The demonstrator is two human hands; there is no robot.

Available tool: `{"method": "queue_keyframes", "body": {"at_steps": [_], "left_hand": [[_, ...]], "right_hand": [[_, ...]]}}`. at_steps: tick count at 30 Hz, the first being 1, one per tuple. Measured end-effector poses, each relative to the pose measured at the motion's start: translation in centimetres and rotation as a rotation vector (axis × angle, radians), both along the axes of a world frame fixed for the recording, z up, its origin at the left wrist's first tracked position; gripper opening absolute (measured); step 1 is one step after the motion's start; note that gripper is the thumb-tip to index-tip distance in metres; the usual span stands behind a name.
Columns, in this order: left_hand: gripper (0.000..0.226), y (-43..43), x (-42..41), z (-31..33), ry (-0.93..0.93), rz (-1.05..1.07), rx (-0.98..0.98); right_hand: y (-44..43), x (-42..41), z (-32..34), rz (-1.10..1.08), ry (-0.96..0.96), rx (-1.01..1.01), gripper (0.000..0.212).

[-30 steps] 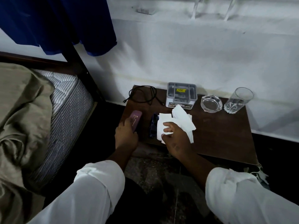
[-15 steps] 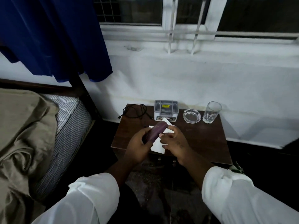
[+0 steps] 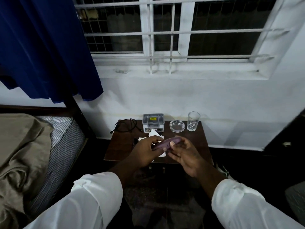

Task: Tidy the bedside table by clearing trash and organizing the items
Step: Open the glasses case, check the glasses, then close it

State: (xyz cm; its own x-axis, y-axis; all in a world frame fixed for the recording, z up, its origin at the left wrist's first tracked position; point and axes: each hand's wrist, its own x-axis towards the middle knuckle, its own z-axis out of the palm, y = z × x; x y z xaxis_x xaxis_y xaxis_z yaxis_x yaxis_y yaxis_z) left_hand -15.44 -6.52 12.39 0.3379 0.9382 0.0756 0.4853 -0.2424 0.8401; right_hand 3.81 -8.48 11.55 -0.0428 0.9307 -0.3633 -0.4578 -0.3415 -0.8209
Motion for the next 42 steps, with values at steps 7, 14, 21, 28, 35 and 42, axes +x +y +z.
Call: {"method": "queue_keyframes", "body": {"at_steps": [7, 14, 21, 28, 35, 42], "left_hand": [[0.028, -0.8, 2.5, 2.6, 0.51, -0.15, 0.418], [0.034, -0.7, 4.6, 2.9, 0.769, -0.214, 0.6], [0.037, -0.4, 5.5, 2.9, 0.936, -0.21, 0.615], [0.025, 0.2, 3.6, 1.5, 0.353, -0.118, 0.277], [0.02, -0.4, 1.2, -3.0, -0.272, 0.544, -0.132], [0.039, -0.7, -1.0, -5.3, -0.909, 0.828, -0.58]], "right_hand": [[-1.7, 1.9, 0.9, -0.026, -0.03, 0.036, 0.047], [-2.2, 3.1, 0.9, -0.038, -0.03, 0.031, 0.044], [-1.9, 3.4, 0.5, -0.071, -0.012, 0.017, 0.045], [-1.1, 3.8, -1.3, -0.031, 0.148, 0.018, 0.056], [-0.2, 1.8, -2.8, 0.122, 0.276, 0.039, 0.059], [2.1, -2.7, -4.9, 0.125, 0.298, -0.037, 0.058]]}}
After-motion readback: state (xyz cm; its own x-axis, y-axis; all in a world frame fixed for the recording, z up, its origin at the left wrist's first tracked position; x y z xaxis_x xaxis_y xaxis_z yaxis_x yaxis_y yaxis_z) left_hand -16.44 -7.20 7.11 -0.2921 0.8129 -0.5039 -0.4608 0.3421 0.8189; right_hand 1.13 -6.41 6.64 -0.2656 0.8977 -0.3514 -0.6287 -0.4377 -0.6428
